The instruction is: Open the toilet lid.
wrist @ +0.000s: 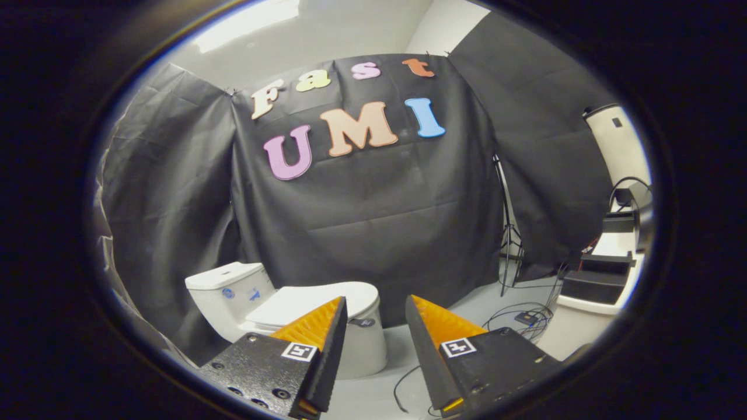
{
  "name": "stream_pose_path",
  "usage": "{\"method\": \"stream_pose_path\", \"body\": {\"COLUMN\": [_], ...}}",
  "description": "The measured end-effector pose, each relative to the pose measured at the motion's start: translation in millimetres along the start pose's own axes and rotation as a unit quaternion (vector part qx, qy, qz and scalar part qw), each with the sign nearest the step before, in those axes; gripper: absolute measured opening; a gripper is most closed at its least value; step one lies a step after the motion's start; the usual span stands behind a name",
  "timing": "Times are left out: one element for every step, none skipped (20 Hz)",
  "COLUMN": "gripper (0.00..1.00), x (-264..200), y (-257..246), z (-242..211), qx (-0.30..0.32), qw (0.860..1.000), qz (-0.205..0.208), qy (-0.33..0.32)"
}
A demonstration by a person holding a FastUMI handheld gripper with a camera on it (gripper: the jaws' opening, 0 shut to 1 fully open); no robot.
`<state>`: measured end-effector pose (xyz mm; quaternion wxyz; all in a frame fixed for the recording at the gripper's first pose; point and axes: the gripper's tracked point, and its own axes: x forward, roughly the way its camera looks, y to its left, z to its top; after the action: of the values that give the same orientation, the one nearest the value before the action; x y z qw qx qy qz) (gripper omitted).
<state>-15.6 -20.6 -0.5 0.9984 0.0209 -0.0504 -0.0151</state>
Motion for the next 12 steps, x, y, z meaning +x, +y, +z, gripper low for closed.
{"method": "stream_pose_path", "body": {"gripper": [0.63, 0.63, 0.63, 0.63, 0.63, 0.63, 0.63, 0.63, 0.63, 0.63, 0.63, 0.63], "x": [0.8, 2.1, 3.5, 4.8, 6.0, 6.5, 8.2, 9.5, 11.3, 12.7, 13.2, 13.9], "y": [-1.5, -2.5, -3.5, -3.9, -5.1, -5.6, -5.8, -6.7, -8.2, -8.9, -7.9, -7.5], "z": [-2.2, -3.4, -5.4, -6.3, -8.8, -9.6, -11.3, -12.2, -13.8, -14.6, -15.7, -15.6], "qx": [0.001, 0.002, 0.003, 0.005, 0.005, 0.006, 0.006, 0.008, 0.009, 0.010, 0.011, 0.012], "qw": [1.000, 1.000, 1.000, 1.000, 1.000, 1.000, 1.000, 0.999, 0.999, 0.999, 0.999, 0.999], "qz": [-0.001, -0.002, -0.003, -0.003, -0.003, -0.004, -0.003, -0.003, -0.003, -0.003, -0.001, 0.001], "qy": [0.005, 0.009, 0.013, 0.017, 0.021, 0.025, 0.029, 0.033, 0.036, 0.039, 0.042, 0.044]}}
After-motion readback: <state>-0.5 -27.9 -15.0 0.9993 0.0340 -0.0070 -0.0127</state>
